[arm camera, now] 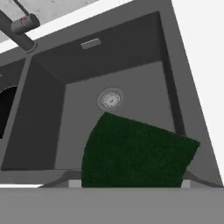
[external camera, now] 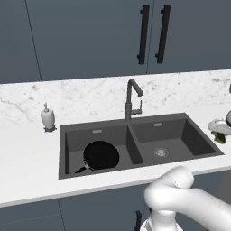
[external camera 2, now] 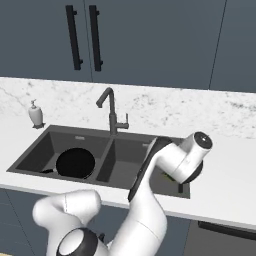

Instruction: Pick the pan and sponge and place them into the sink. Then turn on the water.

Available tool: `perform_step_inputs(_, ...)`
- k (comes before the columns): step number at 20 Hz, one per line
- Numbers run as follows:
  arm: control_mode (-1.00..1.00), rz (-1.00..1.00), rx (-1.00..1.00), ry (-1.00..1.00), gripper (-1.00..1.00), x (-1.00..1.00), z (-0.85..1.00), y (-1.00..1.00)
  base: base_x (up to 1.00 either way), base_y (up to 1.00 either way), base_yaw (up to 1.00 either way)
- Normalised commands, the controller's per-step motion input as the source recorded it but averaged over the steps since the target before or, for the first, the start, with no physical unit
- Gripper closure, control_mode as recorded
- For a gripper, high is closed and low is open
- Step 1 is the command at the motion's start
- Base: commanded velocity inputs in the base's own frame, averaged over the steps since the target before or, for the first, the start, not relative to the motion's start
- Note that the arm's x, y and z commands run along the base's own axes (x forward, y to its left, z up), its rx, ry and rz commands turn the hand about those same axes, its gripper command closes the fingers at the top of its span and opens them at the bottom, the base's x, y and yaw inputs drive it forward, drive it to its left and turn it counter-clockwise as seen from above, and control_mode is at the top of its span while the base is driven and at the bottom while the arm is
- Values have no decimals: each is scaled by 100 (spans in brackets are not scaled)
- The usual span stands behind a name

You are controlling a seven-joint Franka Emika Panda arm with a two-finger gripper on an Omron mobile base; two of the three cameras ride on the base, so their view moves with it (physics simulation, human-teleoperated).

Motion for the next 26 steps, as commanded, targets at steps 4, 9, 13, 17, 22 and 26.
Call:
perform_step_inputs(4,-100,19,0,7,100,-24,65,100,0,0,0)
perform_step_inputs(9,-100,20,-1,9,100,-16,46,100,0,0,0)
perform_step_inputs(13,-100,18,-6,0,100,-12,8,100,0,0,0)
perform_step_inputs(17,-100,15,-9,0,100,0,1,100,0,0,0)
perform_step_inputs(22,-100,12,-14,0,100,0,0,100,0,0,0)
perform_step_inputs(26,-100,10,-15,0,100,3,0,100,0,0,0)
